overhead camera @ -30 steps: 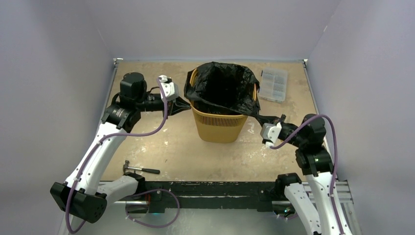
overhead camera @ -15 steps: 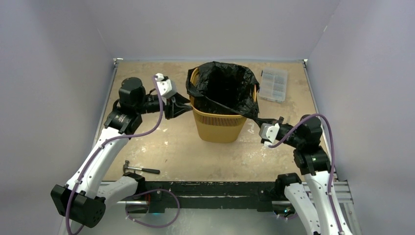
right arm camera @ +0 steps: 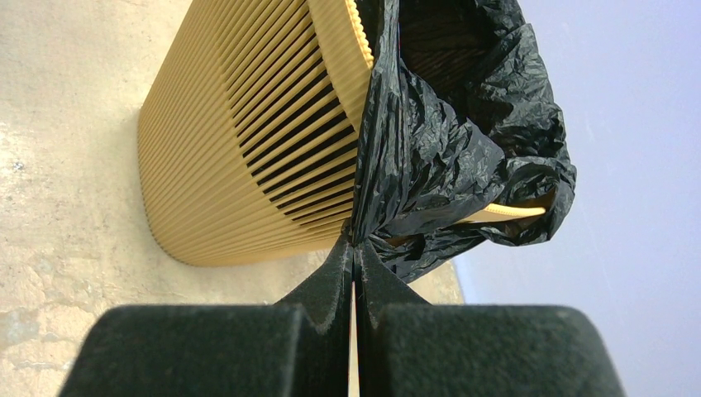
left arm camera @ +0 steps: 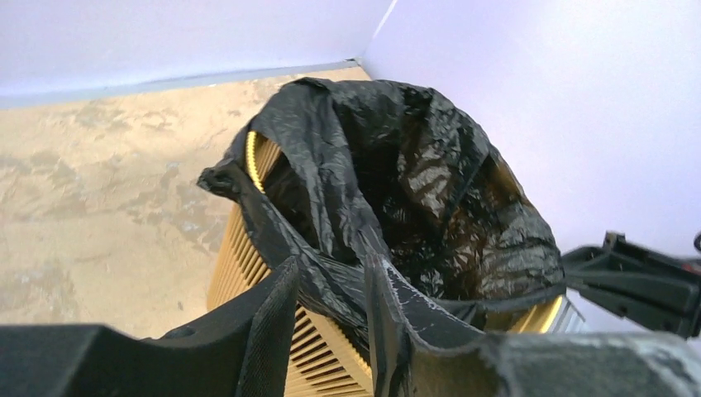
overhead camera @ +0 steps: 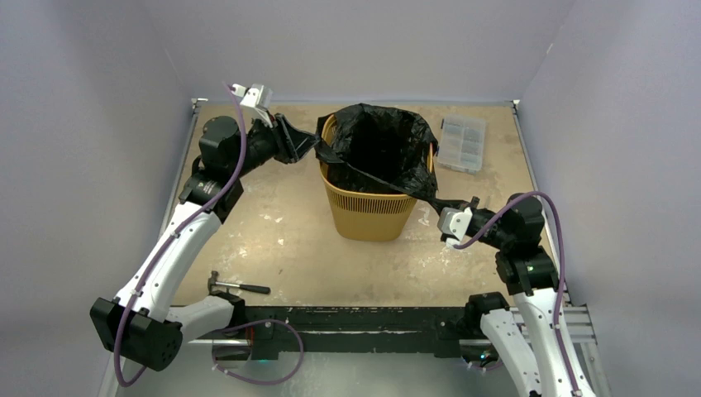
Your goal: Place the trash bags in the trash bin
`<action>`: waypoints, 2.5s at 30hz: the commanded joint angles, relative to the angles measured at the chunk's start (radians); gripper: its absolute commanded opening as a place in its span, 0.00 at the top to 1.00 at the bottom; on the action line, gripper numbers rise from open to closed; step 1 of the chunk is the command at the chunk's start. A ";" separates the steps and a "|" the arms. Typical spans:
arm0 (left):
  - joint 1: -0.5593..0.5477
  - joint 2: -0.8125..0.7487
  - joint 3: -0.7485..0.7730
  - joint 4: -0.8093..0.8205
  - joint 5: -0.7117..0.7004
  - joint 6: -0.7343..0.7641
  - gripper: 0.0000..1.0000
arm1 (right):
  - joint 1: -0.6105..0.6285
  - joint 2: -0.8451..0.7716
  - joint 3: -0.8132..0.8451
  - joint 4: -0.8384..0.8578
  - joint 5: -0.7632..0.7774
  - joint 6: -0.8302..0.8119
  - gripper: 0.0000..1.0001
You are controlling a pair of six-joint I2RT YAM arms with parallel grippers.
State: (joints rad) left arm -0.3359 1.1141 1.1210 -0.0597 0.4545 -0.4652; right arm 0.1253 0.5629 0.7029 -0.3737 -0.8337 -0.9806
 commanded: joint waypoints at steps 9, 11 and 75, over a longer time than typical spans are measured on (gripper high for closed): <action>0.001 0.074 0.175 -0.267 -0.174 -0.077 0.57 | 0.000 -0.002 0.028 0.018 -0.021 0.006 1.00; 0.001 0.090 0.185 -0.291 -0.168 -0.074 0.56 | 0.000 0.000 0.027 0.018 -0.024 0.007 1.00; -0.050 0.135 0.219 -0.250 -0.098 -0.077 1.00 | 0.000 -0.010 0.023 0.029 -0.010 0.004 1.00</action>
State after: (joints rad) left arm -0.3828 1.2655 1.3010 -0.3229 0.3534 -0.5652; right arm 0.1253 0.5621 0.7029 -0.3740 -0.8330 -0.9810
